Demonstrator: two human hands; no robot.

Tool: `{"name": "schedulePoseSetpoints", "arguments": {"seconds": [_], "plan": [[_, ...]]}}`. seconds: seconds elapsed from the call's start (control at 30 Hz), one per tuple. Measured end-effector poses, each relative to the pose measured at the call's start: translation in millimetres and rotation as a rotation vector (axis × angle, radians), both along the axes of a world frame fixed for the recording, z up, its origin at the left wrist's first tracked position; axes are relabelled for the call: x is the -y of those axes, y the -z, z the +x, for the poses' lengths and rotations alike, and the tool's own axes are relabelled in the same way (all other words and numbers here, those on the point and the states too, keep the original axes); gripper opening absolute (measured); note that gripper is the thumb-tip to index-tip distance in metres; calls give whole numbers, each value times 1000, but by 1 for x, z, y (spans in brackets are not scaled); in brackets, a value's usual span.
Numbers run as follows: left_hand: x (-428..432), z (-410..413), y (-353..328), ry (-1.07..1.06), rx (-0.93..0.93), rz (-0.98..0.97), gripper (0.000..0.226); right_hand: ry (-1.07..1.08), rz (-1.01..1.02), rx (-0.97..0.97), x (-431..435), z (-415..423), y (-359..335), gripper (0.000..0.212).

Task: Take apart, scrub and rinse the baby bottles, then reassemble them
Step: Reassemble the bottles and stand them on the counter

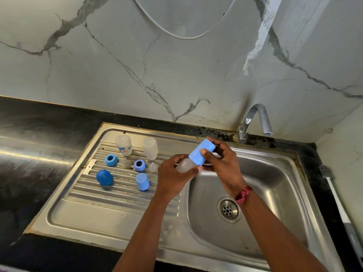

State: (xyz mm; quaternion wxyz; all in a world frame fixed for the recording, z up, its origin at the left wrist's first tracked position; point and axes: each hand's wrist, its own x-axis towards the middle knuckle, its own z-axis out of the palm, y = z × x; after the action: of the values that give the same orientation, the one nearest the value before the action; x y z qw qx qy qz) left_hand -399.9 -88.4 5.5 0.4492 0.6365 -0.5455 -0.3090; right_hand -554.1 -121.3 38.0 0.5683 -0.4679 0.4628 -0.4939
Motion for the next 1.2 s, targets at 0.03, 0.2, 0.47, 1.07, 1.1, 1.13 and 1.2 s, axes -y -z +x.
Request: {"name": "schedulePoseSetpoints", "arguments": {"seconds": [0.03,0.2,0.47,1.07,1.1,1.13,1.2], "plan": [[0,3,-1,-8,-17,3,52,-8,17,14,0,3,0,44],[-9,30,-3,7,-115,15,53,-172,133,37,-15,20,6,50],[-34,79,-2,-4,9,-7,63,-445,193,-87,-33,74,16,47],[-44,239,-10,-601,-387,-71,42,-443,-113,-369,32,266,-11,54],[-40,245,-8,-608,-378,-60,43,-458,-135,-398,40,275,-12,56],[-36,250,-6,-614,-376,-51,44,-469,-152,-423,47,285,-12,58],[-25,264,-2,-630,-380,-37,42,-496,-169,-467,64,306,-9,61]]}}
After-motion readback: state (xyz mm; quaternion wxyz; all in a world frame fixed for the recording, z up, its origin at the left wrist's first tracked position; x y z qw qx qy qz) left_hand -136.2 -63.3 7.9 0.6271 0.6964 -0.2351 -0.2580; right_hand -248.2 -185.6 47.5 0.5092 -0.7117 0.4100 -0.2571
